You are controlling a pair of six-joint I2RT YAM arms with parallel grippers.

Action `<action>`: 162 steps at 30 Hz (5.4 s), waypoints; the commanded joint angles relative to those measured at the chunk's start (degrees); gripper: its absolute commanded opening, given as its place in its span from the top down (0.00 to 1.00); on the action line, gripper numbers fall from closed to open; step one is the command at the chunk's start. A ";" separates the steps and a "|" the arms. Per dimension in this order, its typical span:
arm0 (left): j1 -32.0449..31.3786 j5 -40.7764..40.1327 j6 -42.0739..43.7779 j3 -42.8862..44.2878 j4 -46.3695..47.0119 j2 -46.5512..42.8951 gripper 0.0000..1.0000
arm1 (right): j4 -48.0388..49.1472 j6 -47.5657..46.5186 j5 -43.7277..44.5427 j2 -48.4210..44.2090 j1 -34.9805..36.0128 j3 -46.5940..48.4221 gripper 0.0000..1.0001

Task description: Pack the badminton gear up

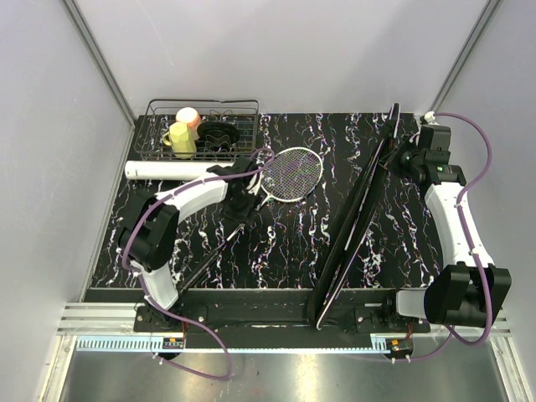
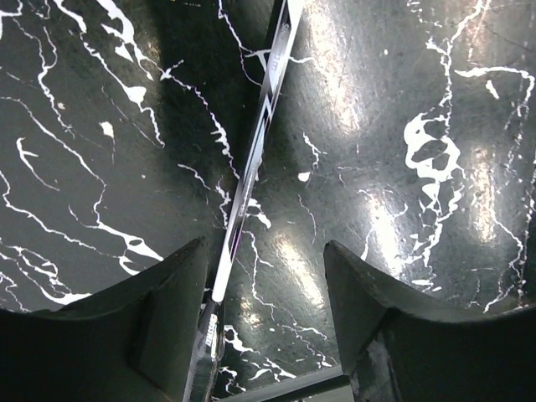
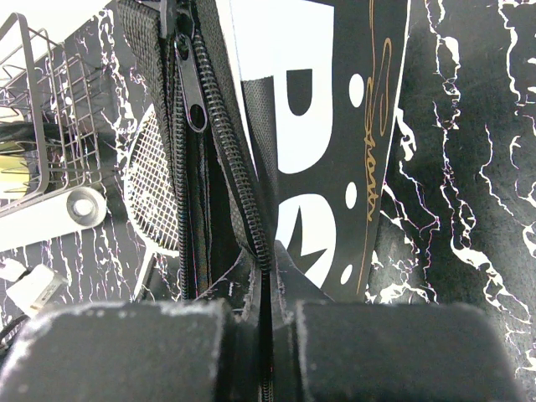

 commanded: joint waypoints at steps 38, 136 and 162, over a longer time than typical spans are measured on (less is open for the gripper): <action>-21.52 -38.62 -4.71 1.95 1.67 -22.25 1.00 | 3.16 9.03 11.20 13.14 0.01 10.89 1.00; -38.33 -31.88 -3.48 41.50 -0.80 14.66 1.00 | 18.71 25.03 -16.66 6.91 -0.08 -3.16 1.00; -25.40 9.88 -8.24 23.75 8.78 12.64 0.59 | 27.93 21.96 -27.02 8.85 -0.08 -5.80 1.00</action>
